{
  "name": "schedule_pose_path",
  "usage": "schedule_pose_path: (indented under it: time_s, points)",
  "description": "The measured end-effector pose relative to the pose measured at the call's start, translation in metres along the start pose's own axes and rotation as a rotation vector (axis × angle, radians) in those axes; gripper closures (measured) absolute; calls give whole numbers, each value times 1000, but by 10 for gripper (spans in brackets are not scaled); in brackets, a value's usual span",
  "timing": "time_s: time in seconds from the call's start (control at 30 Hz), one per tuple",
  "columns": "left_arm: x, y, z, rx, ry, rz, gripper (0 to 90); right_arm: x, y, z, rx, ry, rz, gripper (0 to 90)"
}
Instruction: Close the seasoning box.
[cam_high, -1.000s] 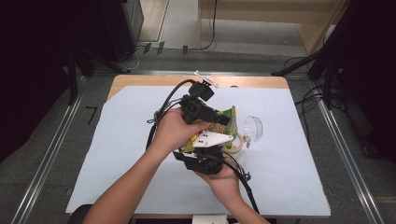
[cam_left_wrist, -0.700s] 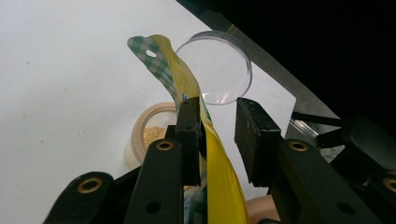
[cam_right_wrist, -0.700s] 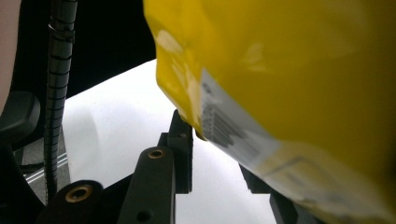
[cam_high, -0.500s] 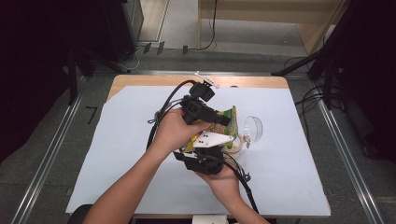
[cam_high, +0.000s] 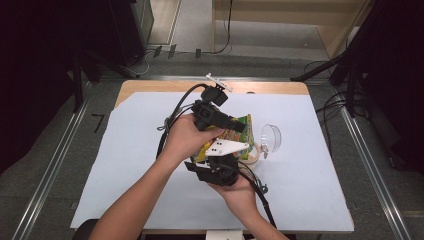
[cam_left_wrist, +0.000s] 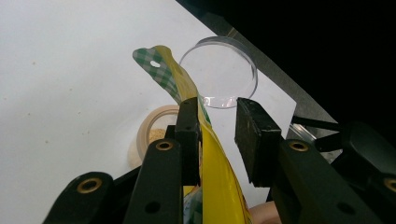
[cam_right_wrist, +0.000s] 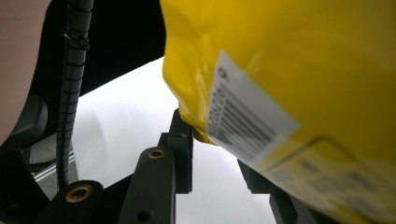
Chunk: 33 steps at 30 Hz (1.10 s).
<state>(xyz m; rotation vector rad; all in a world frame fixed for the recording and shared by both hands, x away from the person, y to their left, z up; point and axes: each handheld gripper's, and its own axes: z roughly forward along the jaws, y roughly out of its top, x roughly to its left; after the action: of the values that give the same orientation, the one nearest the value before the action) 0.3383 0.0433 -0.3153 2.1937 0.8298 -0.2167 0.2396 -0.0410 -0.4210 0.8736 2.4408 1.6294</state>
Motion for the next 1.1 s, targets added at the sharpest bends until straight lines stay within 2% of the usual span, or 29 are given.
schedule_pose_path:
  time_s: [0.23,0.37,0.67,0.87,1.1]
  points:
    - [-4,0,0,4,6,12,712,1,0,1,-11,-1,17,701]
    - [-6,0,0,1,4,15,712,1,-2,1,-25,-6,3,702]
    - [-3,0,0,2,3,14,715,1,-1,0,-10,-3,7,702]
    - [1,0,2,6,-3,0,716,0,-1,1,0,-5,3,695]
    - [-1,0,4,6,-8,8,720,0,-3,2,-5,-14,-2,702]
